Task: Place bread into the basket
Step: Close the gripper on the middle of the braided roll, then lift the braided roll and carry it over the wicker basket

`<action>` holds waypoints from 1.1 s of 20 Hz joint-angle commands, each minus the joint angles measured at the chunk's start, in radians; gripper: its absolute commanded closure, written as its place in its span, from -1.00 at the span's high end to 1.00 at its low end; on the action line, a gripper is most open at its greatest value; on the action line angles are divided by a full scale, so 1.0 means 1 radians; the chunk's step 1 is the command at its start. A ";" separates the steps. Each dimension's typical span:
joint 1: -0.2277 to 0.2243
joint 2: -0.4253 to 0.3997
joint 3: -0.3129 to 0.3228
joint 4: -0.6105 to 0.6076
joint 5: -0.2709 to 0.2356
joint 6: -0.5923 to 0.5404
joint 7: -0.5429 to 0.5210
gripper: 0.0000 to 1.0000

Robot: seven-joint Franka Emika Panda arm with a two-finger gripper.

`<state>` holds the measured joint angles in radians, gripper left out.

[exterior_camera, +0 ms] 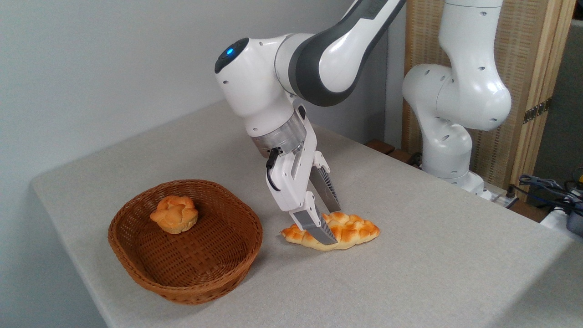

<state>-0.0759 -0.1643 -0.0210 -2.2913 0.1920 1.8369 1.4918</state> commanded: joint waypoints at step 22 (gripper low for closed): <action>-0.013 0.055 -0.022 0.400 -0.270 -0.201 -0.333 -0.88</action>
<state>-0.0864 -0.1907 -0.0572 -2.0224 0.0111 1.5933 1.3153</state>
